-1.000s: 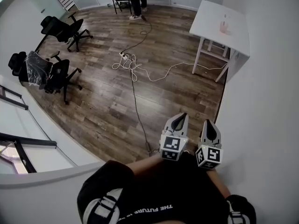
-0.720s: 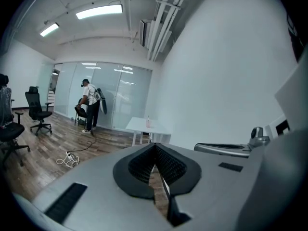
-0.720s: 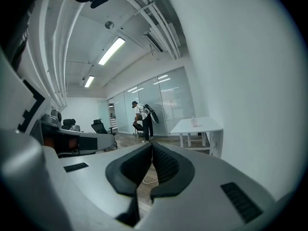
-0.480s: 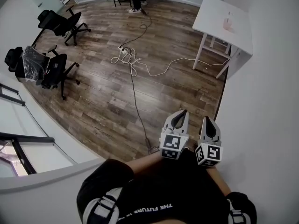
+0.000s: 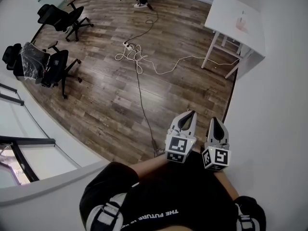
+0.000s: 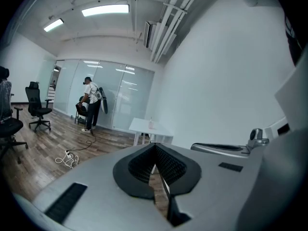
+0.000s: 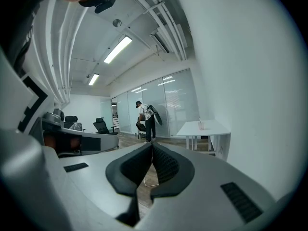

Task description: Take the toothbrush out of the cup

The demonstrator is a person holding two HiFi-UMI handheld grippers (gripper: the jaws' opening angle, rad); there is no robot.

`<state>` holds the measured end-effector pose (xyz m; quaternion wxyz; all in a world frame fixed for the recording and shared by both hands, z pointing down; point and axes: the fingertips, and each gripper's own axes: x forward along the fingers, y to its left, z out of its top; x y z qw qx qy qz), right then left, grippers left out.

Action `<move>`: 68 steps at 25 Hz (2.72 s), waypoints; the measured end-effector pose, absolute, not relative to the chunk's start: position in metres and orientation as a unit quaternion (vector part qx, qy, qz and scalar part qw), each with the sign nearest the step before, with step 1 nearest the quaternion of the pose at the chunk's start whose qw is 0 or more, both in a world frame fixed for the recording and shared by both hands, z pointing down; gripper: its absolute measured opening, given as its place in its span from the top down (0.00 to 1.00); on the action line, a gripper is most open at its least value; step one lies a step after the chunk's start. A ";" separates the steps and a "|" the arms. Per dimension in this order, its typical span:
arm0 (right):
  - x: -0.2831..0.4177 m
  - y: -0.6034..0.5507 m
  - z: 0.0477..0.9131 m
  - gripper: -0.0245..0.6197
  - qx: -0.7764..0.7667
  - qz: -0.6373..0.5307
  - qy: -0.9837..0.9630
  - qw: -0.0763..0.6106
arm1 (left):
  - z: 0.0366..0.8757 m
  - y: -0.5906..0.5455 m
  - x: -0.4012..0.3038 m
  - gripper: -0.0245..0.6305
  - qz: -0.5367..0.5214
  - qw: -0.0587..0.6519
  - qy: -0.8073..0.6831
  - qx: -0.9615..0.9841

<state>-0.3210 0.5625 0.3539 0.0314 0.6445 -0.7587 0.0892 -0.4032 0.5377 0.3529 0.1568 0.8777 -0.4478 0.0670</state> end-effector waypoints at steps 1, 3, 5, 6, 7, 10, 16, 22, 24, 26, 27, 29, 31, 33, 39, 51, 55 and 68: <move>-0.324 0.561 0.355 0.94 0.644 0.091 -0.759 0.032 | 0.354 0.536 -0.407 0.94 0.064 0.160 -0.449 0.877; -0.329 0.559 0.357 0.94 0.641 0.092 -0.761 0.038 | 0.356 0.534 -0.414 0.94 0.059 0.173 -0.454 0.872; -0.331 0.557 0.357 0.94 0.637 0.089 -0.765 0.041 | 0.357 0.531 -0.418 0.94 0.053 0.183 -0.459 0.867; -0.330 0.556 0.356 0.94 0.637 0.088 -0.765 0.041 | 0.356 0.530 -0.417 0.94 0.051 0.183 -0.461 0.867; -0.328 0.555 0.355 0.94 0.638 0.088 -0.764 0.040 | 0.354 0.529 -0.416 0.94 0.050 0.182 -0.460 0.867; -0.319 0.554 0.355 0.94 0.642 0.091 -0.760 0.036 | 0.353 0.526 -0.407 0.94 0.051 0.180 -0.455 0.870; -0.284 0.537 0.352 0.94 0.644 0.090 -0.759 0.022 | 0.353 0.507 -0.381 0.94 0.053 0.174 -0.463 0.867; -0.240 0.519 0.347 0.94 0.658 0.099 -0.746 0.000 | 0.351 0.487 -0.340 0.94 0.061 0.173 -0.443 0.878; -0.225 0.511 0.349 0.94 0.664 0.106 -0.740 -0.008 | 0.351 0.480 -0.328 0.94 0.066 0.167 -0.440 0.880; -0.215 0.506 0.350 0.94 0.665 0.109 -0.738 -0.013 | 0.352 0.475 -0.318 0.94 0.071 0.161 -0.436 0.883; -0.211 0.502 0.350 0.94 0.665 0.109 -0.739 -0.014 | 0.353 0.473 -0.313 0.94 0.073 0.159 -0.433 0.884; -0.203 0.492 0.350 0.94 0.664 0.109 -0.740 -0.015 | 0.353 0.463 -0.301 0.94 0.076 0.157 -0.428 0.887; -0.196 0.480 0.351 0.94 0.662 0.107 -0.742 -0.013 | 0.354 0.452 -0.292 0.94 0.078 0.157 -0.427 0.887; -0.189 0.471 0.353 0.94 0.660 0.107 -0.743 -0.013 | 0.355 0.443 -0.285 0.94 0.079 0.156 -0.428 0.887; -0.172 0.441 0.353 0.94 0.654 0.105 -0.749 -0.017 | 0.350 0.412 -0.270 0.94 0.074 0.154 -0.436 0.884; -0.086 0.399 0.356 0.94 0.667 0.102 -0.738 -0.026 | 0.351 0.370 -0.185 0.94 0.073 0.142 -0.422 0.892; -0.066 0.394 0.356 0.94 0.667 0.103 -0.737 -0.030 | 0.353 0.368 -0.163 0.94 0.082 0.142 -0.416 0.895; -0.051 0.390 0.364 0.94 0.670 0.118 -0.732 -0.043 | 0.361 0.367 -0.155 0.94 0.101 0.148 -0.424 0.888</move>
